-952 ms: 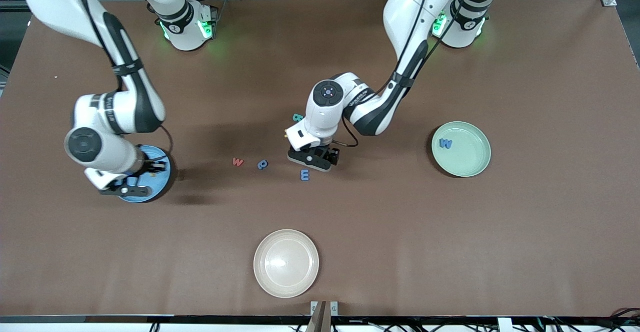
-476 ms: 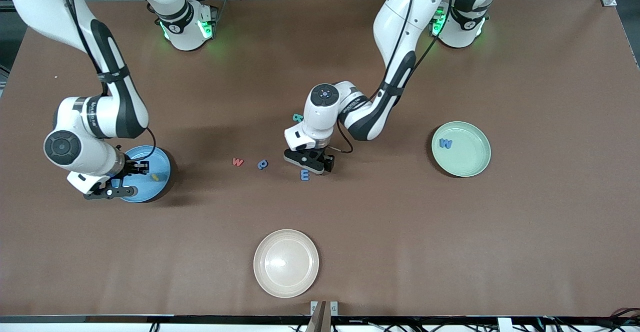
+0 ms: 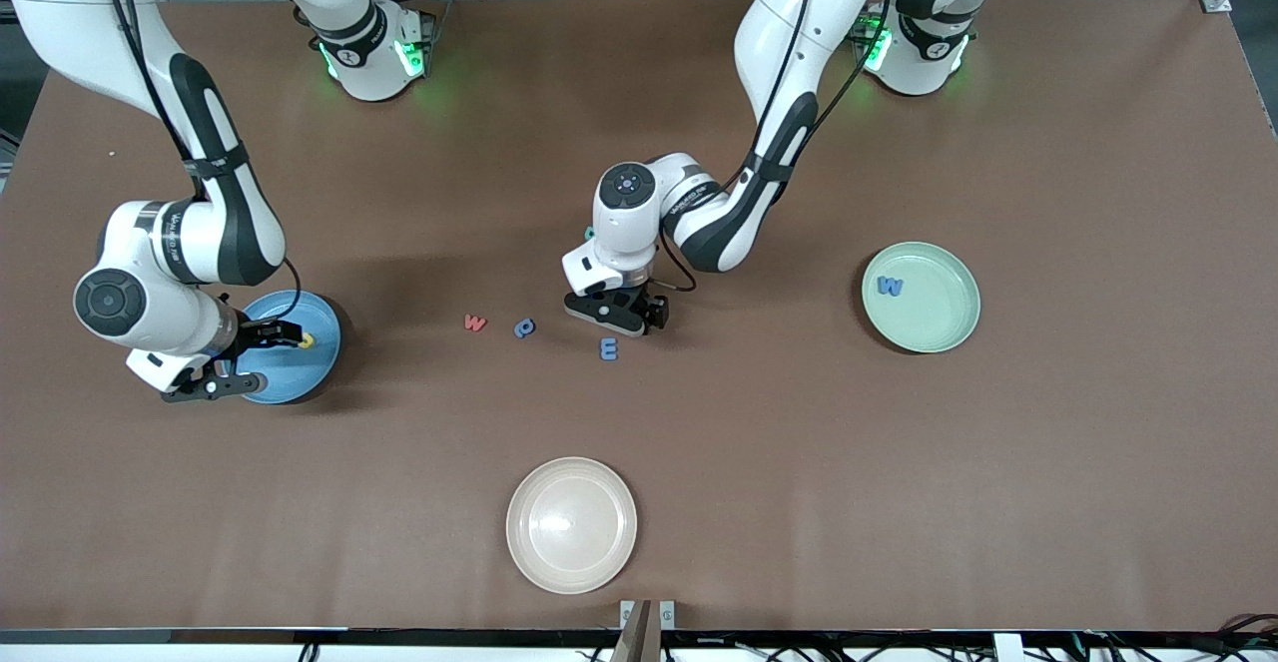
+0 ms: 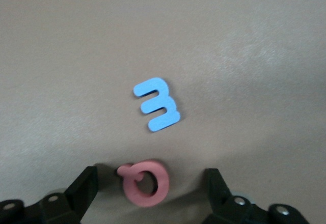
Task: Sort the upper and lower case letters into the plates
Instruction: 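Release the u on the blue plate while the left gripper reaches the pink letter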
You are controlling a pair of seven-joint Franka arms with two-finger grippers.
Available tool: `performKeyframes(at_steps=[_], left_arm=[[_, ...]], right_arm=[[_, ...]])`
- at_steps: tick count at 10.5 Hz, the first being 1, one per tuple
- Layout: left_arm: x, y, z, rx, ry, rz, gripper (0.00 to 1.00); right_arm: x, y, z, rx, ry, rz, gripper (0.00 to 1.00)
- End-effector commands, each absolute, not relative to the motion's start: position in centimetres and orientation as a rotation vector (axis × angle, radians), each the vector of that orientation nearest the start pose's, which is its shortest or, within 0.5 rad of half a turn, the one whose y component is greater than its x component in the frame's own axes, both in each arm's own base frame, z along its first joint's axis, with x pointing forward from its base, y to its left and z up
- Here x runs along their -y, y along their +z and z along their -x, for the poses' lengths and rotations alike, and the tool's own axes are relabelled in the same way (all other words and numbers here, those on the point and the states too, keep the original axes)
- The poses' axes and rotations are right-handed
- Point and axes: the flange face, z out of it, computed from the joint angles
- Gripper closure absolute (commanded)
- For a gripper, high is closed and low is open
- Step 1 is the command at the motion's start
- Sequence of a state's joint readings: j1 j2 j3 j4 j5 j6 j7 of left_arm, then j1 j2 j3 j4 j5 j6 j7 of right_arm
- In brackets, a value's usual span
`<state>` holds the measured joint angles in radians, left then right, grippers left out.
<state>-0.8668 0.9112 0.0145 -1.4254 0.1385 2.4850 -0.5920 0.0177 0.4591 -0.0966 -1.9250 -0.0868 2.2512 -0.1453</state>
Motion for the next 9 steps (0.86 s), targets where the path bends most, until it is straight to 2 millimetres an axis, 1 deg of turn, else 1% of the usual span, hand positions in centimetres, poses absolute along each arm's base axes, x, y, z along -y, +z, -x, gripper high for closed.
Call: performKeyframes(at_steps=[1,2,5,6,7,9], left_arm=[[55.5,16.7,-48.0,-0.555,-0.263,3.044,0.13],[55.5,16.4,-48.0,-0.552,-0.257,3.044,0.28],[55.6,16.7,-48.1,-0.541,-0.264,3.051,0.53],[55.6,16.6,-48.1,-0.533,-0.26,3.054,0.56],[55.6,16.8,-48.1,-0.531,-0.264,3.056,0.62],[55.6,16.8,-48.1,-0.527,-0.263,3.058,0.69]], right_arm=[[4.1,23.9,-61.0,0.159,0.262,3.159,0.0],[3.4,23.9,-61.0,0.156,0.268,3.147,0.0],[3.0,24.5,-61.0,0.153,0.266,3.138,0.0],[2.8,24.9,-61.1,0.159,0.254,3.137,0.0],[2.8,25.1,-61.1,0.157,0.252,3.137,0.0],[2.6,25.2,-61.2,0.159,0.247,3.138,0.0]])
